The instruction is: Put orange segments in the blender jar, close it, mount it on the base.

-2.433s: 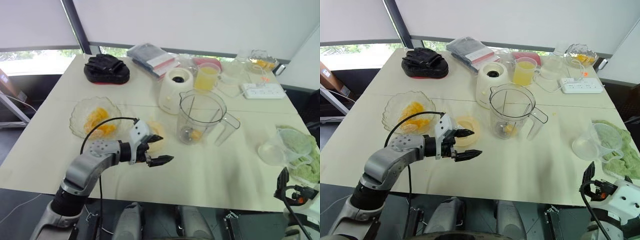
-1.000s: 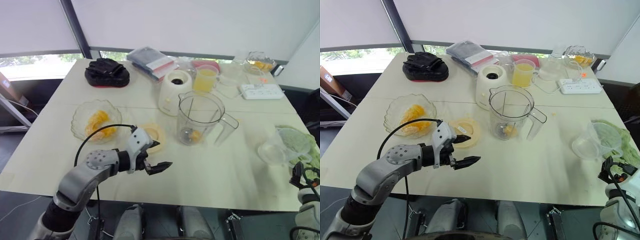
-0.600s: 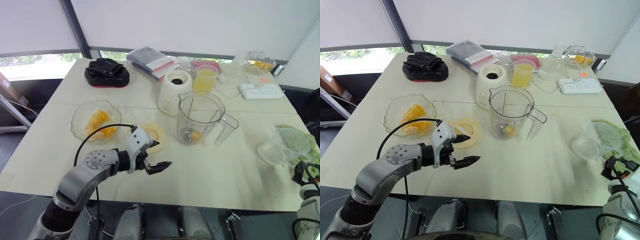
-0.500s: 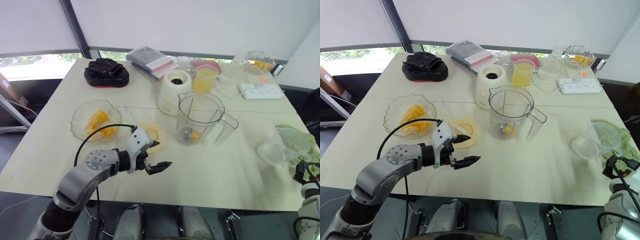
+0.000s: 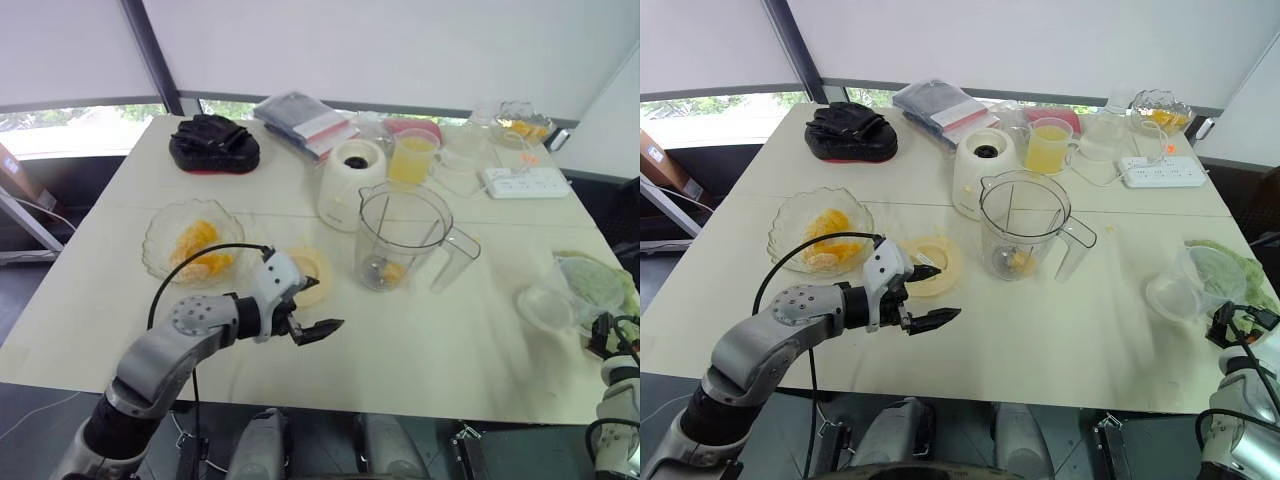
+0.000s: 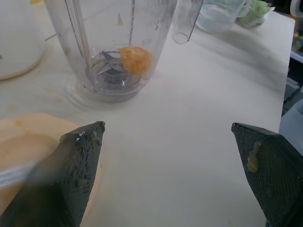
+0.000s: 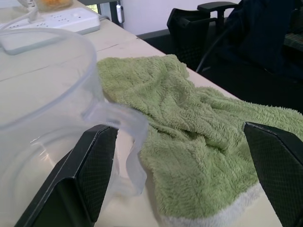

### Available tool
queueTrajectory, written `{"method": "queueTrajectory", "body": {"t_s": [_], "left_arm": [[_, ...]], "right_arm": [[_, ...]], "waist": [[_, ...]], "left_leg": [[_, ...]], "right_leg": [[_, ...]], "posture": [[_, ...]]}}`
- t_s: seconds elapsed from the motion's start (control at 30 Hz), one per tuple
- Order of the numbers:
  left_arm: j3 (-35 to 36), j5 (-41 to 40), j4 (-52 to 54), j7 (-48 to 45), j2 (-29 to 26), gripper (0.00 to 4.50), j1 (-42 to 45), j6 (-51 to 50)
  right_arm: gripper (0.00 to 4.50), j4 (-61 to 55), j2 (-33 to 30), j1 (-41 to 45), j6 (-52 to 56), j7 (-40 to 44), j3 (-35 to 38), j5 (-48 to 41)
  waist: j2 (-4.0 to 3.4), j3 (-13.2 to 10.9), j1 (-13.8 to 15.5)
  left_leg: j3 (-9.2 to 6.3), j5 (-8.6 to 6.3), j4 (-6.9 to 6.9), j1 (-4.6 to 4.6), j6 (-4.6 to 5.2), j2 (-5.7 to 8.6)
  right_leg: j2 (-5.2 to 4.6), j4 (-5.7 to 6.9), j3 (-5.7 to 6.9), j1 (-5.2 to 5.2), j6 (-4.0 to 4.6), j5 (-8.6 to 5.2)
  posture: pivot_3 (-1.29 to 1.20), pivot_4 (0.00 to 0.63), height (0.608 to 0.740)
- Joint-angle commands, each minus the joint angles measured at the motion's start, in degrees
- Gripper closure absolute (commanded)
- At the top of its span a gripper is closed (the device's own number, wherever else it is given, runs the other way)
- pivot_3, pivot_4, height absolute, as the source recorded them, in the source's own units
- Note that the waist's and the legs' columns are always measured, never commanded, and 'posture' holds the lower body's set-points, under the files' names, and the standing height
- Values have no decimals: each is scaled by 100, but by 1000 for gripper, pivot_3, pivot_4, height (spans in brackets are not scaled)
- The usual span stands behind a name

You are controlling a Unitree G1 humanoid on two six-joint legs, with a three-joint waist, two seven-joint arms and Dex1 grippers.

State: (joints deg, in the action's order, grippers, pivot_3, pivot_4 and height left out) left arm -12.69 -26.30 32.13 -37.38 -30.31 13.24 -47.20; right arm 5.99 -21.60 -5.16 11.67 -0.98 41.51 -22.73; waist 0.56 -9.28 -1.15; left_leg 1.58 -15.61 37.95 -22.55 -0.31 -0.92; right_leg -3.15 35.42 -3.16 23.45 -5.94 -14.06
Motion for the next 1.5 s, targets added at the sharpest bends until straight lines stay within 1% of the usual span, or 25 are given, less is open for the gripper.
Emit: {"method": "queueTrajectory", "body": {"t_s": [0.03, 0.3, 0.33, 0.37, 0.5, 0.53, 0.57, 0.6, 0.9, 1.17, 1.3, 1.5], "left_arm": [[-19, -5, 179, -1, -9, 27, 48, 73], [-37, 9, 196, 56, 18, 27, 59, 64], [-39, 9, 197, 61, 21, 0, 62, 62], [-40, 10, 198, 63, 23, 0, 63, 61], [-39, 31, 185, 61, 8, 0, 70, 77], [-42, 35, 187, 63, 9, 0, 73, 77], [-46, 39, 187, 63, 9, 0, 75, 78], [-44, 44, 180, 58, 4, 0, 76, 85], [-50, 112, 90, 13, 13, 0, 154, 130], [-73, 181, -150, -134, -4, 0, 300, 241], [-66, 239, -467, -367, -52, 0, 431, 415], [-154, 389, -968, -673, -84, 0, 687, 711]], "right_arm": [[144, 39, -161, 85, -172, 38, 93, 35], [144, 247, -215, 187, -260, 86, 76, 88], [670, 271, -223, 198, -270, 92, 76, 93], [900, 294, -230, 209, -281, 98, 75, 95], [2981, 354, -242, 239, -326, 117, 56, 108], [3429, 367, -246, 242, -339, 130, 53, 111], [4033, 378, -248, 246, -350, 141, 52, 115], [4437, 382, -241, 251, -360, 144, 49, 121], [4437, 63, -94, 115, -378, 164, 42, 41], [4437, -1038, 147, 6, -298, 3, 29, -182], [4437, -1598, 190, 181, -231, -130, -52, -240], [4437, -2026, 80, 574, -28, -257, -131, -270]], "waist": [[0, 0, -3], [-1, -1, -5], [-1, -2, -5], [-2, -2, -5], [-2, -3, -1], [-3, -3, 9], [-3, -3, 13], [-3, -3, 11], [0, -4, 27], [-13, -13, 15], [-28, -23, -6], [-35, -30, 4]], "left_leg": [[0, 0, 0, 0, 0, 0], [0, 0, -2, 0, 0, 0], [0, 0, -2, 0, 0, 0], [0, 0, -2, 0, 0, 0], [0, 0, -5, 0, 1, 0], [0, 0, -5, -1, 0, 0], [-1, 0, -6, -2, 0, 0], [-1, 0, -6, -2, 0, 0], [-2, -3, -6, -7, 4, 2], [-1, -3, -7, -12, 4, 2], [1, -3, -9, -17, 4, 2], [-1, -3, -11, -22, 4, 2]], "right_leg": [[0, 0, 0, 0, 0, 0], [0, -2, 0, 0, 0, 0], [0, -2, 0, 0, 0, 0], [0, -3, 0, 0, 0, 0], [-1, -6, 0, 0, 0, 0], [-1, -7, 0, 0, 0, 0], [-1, -9, 0, 0, 0, 0], [-1, -10, 0, 0, 0, 0], [-7, -24, 3, -6, 0, 0], [-9, -24, 3, 1, 0, 0], [-9, -24, 3, 10, 0, 0], [-5, -22, 5, 14, -1, 0]], "posture": [[0, 150, 740], [0, 150, 740], [0, 150, 740], [0, 150, 740], [0, 150, 740], [0, 150, 740], [0, 150, 740], [0, 150, 740], [0, 150, 740], [0, 150, 740], [0, 150, 740], [0, 150, 740]]}}
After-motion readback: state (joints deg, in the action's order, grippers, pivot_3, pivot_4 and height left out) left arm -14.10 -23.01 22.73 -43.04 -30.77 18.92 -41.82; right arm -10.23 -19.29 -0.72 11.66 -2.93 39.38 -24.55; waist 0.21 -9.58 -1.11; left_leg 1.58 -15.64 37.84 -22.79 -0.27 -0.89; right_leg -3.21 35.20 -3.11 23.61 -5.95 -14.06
